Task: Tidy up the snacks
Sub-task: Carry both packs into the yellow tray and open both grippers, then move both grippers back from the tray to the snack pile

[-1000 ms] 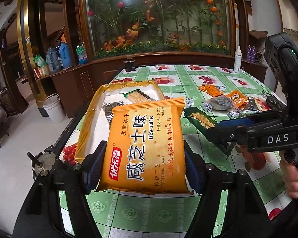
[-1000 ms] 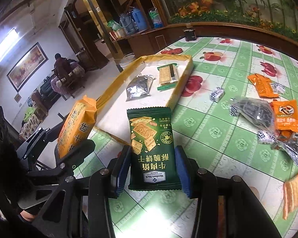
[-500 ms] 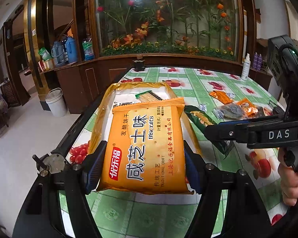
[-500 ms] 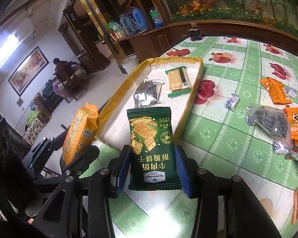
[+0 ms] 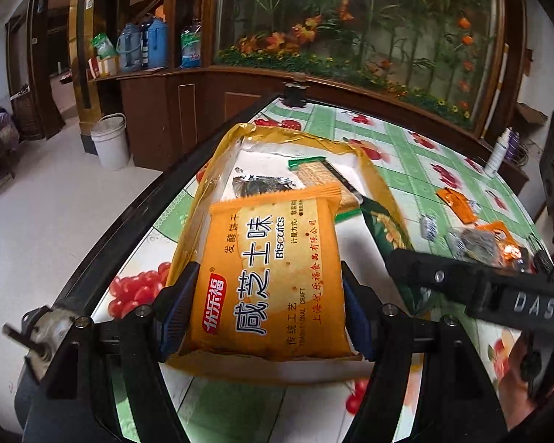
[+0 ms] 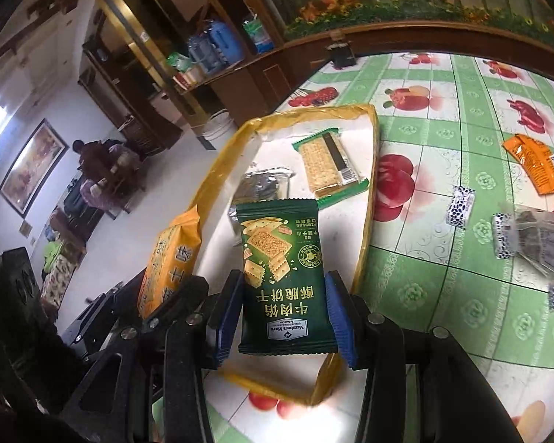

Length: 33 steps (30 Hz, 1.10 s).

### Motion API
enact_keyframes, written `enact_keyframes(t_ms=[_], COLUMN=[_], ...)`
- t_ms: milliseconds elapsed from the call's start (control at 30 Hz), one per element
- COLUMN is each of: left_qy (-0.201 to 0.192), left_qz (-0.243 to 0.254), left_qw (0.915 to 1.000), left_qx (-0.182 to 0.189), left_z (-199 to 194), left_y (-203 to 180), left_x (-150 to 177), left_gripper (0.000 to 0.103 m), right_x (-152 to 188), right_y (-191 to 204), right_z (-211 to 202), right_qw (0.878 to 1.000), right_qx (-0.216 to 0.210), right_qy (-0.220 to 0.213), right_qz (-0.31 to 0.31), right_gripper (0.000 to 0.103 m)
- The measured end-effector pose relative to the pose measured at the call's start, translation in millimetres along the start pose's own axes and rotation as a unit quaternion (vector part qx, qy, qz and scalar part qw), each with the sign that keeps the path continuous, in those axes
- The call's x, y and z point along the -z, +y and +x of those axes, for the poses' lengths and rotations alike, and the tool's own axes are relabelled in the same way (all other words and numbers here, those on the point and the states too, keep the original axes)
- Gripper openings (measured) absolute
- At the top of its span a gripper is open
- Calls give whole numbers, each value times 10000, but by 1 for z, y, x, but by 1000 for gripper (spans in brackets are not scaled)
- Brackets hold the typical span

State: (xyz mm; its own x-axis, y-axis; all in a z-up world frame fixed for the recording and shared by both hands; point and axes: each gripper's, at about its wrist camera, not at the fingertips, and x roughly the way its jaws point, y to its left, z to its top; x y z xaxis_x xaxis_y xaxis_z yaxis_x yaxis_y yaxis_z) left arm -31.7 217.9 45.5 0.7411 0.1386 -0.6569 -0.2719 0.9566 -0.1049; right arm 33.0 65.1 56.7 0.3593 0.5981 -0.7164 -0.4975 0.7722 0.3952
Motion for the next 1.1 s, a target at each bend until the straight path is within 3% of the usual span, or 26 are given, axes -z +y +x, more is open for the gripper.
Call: enact_keyframes(t_ms=[267,600,833,1100], left_qy=[239,201,6,-493], left_qz=[-21,-109,-497,-729], left_qw=[9996,9996,9986,9959], left_qx=[-147,-175,162,201], left_z=[20,18,11,-7], left_y=[-2,-1,11,16], left_x=[15,16,15,13], left_gripper=[71,71,71,73], right_x=[4,8,8,7], right_y=[-4,3,2,-8], right_z=[21,21,9,-7], right_qw=[9999,9996,9991,9985], right_qx=[102,178,92,13], right_qy=[40,-130,-347,-546], right_qz=[7,-189,-233,-36], right_gripper=[45,48,48,48])
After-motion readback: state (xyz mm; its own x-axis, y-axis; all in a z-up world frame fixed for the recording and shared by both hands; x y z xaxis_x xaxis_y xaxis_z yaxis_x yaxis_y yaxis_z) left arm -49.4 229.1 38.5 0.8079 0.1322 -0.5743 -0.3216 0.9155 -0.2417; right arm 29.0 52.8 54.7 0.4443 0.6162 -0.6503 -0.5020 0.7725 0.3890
